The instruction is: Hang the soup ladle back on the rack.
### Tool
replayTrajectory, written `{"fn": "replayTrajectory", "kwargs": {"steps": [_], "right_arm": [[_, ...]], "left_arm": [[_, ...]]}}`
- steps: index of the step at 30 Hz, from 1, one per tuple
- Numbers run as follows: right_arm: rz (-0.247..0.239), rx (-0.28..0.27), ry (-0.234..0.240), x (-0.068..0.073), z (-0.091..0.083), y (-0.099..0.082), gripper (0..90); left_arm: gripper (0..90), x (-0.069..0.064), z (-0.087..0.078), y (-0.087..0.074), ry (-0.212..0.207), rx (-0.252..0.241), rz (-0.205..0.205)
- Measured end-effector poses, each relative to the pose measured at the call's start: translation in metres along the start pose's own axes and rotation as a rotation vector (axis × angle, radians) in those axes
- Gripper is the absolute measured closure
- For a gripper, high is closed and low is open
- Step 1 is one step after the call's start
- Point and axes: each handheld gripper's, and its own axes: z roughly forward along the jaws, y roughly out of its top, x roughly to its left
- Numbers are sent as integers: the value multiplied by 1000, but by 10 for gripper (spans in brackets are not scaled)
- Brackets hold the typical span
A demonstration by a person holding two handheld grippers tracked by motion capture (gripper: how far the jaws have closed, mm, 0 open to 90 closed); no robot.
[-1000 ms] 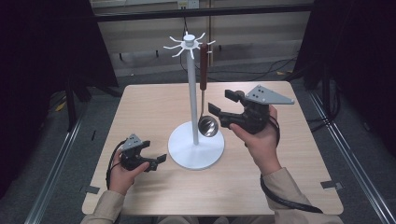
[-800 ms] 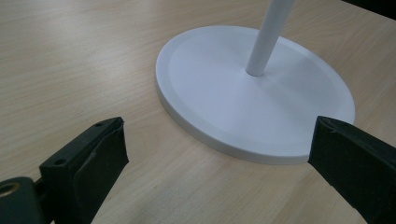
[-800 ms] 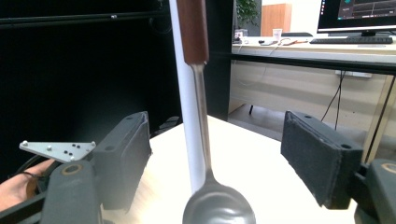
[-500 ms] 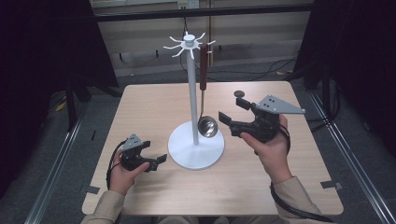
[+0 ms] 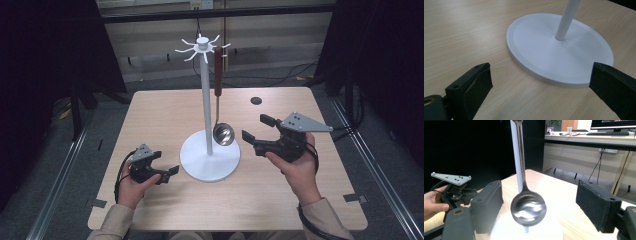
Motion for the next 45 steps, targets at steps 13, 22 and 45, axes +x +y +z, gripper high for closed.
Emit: {"fn": "replayTrajectory", "kwargs": {"steps": [13,22,45], "right_arm": [[7,30,-9,-6,-13,-26,200],[17,45,-22,-10,-20,-41,196],[29,77,-44,-19,-35,-76,190]], "left_arm": [[40,-1,0,0,5,9,6],[40,-1,1,0,1,5,-2],[41,-2,2,0,1,8,3]]}}
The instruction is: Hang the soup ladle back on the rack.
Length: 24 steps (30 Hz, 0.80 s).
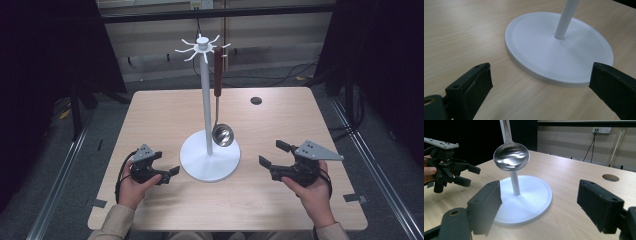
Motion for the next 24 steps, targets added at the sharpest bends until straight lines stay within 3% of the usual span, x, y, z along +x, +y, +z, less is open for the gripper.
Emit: {"fn": "replayTrajectory", "kwargs": {"steps": [24], "right_arm": [[1,75,-60,-22,-14,-32,189]], "left_arm": [[42,0,-1,0,-3,-3,-2]]}}
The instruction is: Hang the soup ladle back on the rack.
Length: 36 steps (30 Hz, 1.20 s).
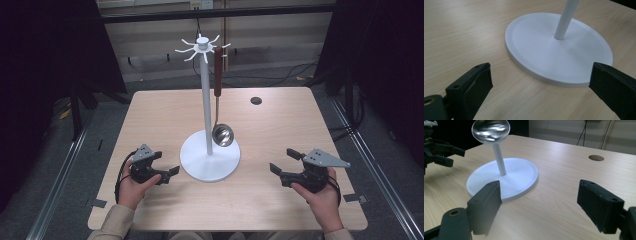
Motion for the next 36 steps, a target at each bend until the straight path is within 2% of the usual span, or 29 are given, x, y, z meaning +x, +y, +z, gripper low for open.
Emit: {"fn": "replayTrajectory", "kwargs": {"steps": [5,11,16,19,28,36], "right_arm": [[8,9,-8,-5,-2,-5,187],[-4,32,-35,-12,-3,-13,187],[15,42,-63,-19,-7,-18,187],[0,60,-82,-22,-9,-21,187],[8,78,-106,-27,-13,-26,187],[-20,118,-120,-30,-15,-31,185]], "left_arm": [[42,0,0,0,0,1,0],[42,0,1,0,-4,4,6],[42,0,1,0,-5,5,7],[42,-1,1,1,-3,0,3],[45,-2,2,1,-6,7,11],[45,-2,3,2,-11,10,16]]}}
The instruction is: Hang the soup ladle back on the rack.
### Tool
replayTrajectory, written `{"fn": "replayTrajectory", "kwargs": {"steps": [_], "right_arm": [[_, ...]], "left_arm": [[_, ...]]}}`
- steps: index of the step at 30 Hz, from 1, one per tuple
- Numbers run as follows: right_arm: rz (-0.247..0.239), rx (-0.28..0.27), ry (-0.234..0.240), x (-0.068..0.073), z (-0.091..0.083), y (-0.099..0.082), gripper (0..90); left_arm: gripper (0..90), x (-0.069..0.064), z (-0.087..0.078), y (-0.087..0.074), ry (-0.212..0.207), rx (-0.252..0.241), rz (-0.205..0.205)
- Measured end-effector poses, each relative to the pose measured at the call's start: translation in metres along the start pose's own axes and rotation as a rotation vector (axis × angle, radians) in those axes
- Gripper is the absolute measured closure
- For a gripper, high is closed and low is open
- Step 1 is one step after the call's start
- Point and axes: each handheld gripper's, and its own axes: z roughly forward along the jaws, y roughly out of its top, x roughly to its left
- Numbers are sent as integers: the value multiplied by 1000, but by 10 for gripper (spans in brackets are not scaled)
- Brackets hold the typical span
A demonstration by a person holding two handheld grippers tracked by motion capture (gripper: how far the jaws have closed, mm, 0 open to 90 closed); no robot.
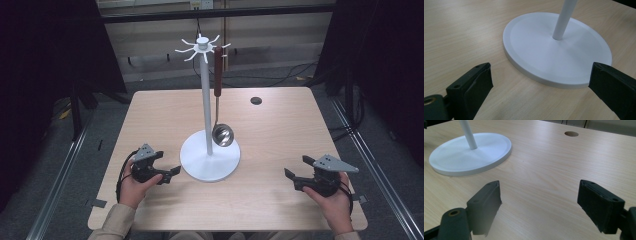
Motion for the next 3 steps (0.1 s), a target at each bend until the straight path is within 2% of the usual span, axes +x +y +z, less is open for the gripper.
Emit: {"fn": "replayTrajectory", "kwargs": {"steps": [3], "right_arm": [[-14,9,-5,1,0,0,182]], "left_arm": [[45,0,1,1,-2,0,-3]]}}
